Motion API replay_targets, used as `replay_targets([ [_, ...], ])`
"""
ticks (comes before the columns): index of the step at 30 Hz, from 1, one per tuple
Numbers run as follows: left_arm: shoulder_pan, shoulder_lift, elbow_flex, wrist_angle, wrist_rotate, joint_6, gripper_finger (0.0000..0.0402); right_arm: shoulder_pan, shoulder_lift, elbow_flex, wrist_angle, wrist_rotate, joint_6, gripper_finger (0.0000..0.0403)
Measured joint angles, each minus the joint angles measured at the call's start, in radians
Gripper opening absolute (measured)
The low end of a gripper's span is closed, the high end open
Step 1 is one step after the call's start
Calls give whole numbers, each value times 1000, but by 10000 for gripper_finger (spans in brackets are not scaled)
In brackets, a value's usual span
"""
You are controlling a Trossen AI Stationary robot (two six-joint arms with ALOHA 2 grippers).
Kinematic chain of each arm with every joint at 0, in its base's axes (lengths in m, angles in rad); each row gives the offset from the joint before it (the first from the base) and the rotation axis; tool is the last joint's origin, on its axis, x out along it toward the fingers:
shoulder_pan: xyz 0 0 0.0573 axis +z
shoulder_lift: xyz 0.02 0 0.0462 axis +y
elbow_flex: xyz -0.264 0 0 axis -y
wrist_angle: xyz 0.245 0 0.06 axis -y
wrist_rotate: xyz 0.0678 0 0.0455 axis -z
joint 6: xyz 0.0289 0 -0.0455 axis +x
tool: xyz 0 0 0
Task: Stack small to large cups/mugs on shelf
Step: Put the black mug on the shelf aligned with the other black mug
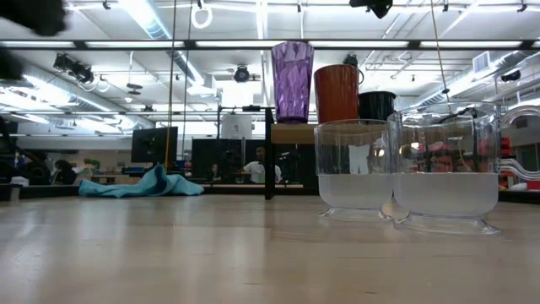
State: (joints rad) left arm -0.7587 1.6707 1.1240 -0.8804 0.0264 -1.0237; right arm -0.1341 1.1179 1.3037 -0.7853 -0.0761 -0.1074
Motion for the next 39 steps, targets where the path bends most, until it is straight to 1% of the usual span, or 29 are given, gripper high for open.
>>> replay_targets([
  [4, 57, 0, 0, 0, -129, 108, 73, 0, 0, 0, 0, 0, 1, 3],
  [8, 126, 0, 0, 7, -213, 226, 74, 0, 0, 0, 1, 0, 20, 3],
  [12, 210, 0, 0, 66, -312, 352, 69, 0, 0, 0, 0, -1, 34, 3],
  [14, 252, 0, 0, 109, -336, 419, 66, 11, 0, 0, -1, 0, 36, 3],
  [23, 457, 47, -1, 274, -349, 680, 55, 96, 0, 0, 2, 1, 35, 3],
  [27, 529, 55, -2, 356, -344, 777, 56, 136, 0, -4, 5, 28, 36, 3],
  [32, 587, 65, 0, 511, -325, 880, 53, 161, 1, -55, 1, 30, 59, 3],
  [39, 633, 65, 0, 621, -318, 951, 42, 164, 2, -156, 50, 31, 104, 3],
])
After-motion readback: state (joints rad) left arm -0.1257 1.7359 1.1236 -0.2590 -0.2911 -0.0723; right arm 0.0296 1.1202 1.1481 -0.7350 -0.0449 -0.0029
